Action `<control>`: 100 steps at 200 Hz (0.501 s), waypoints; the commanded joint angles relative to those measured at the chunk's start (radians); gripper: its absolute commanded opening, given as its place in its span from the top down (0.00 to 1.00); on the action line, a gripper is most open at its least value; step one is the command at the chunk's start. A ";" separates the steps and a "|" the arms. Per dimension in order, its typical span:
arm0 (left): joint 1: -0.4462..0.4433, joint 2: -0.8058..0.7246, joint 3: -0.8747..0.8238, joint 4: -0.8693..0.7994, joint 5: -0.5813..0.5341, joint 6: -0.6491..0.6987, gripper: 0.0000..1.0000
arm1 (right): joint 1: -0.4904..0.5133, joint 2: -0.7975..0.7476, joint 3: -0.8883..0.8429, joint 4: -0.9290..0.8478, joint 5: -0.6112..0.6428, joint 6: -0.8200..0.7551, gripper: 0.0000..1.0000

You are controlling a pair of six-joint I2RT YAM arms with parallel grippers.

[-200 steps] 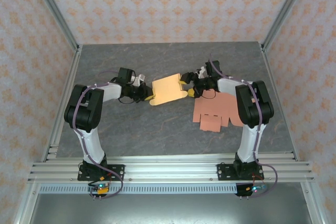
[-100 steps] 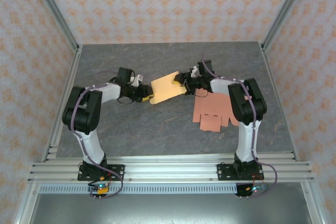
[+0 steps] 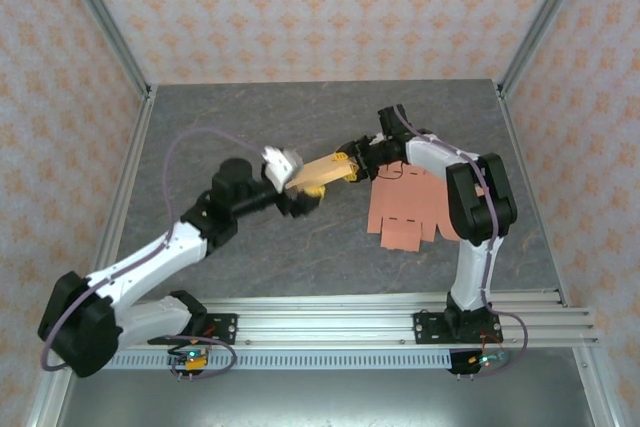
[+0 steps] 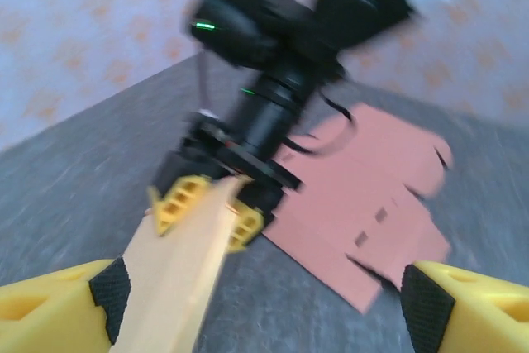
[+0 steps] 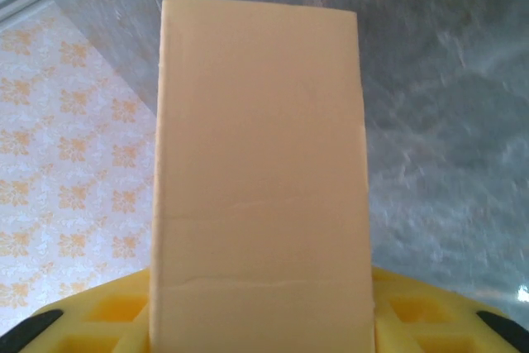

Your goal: Fold the paper box

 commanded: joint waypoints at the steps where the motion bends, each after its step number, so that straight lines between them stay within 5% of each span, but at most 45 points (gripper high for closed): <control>1: -0.002 -0.016 -0.066 -0.015 -0.173 0.345 0.11 | -0.013 -0.041 -0.001 -0.170 -0.058 0.045 0.55; 24: -0.042 0.040 -0.106 0.003 -0.247 0.429 0.11 | -0.028 -0.032 0.017 -0.210 -0.057 0.042 0.55; 66: -0.047 0.228 -0.055 0.152 -0.404 0.344 0.13 | -0.031 -0.019 0.030 -0.231 -0.048 0.045 0.55; 100: -0.097 0.313 0.017 0.149 -0.405 0.364 0.26 | -0.027 -0.033 -0.037 -0.117 -0.022 0.148 0.57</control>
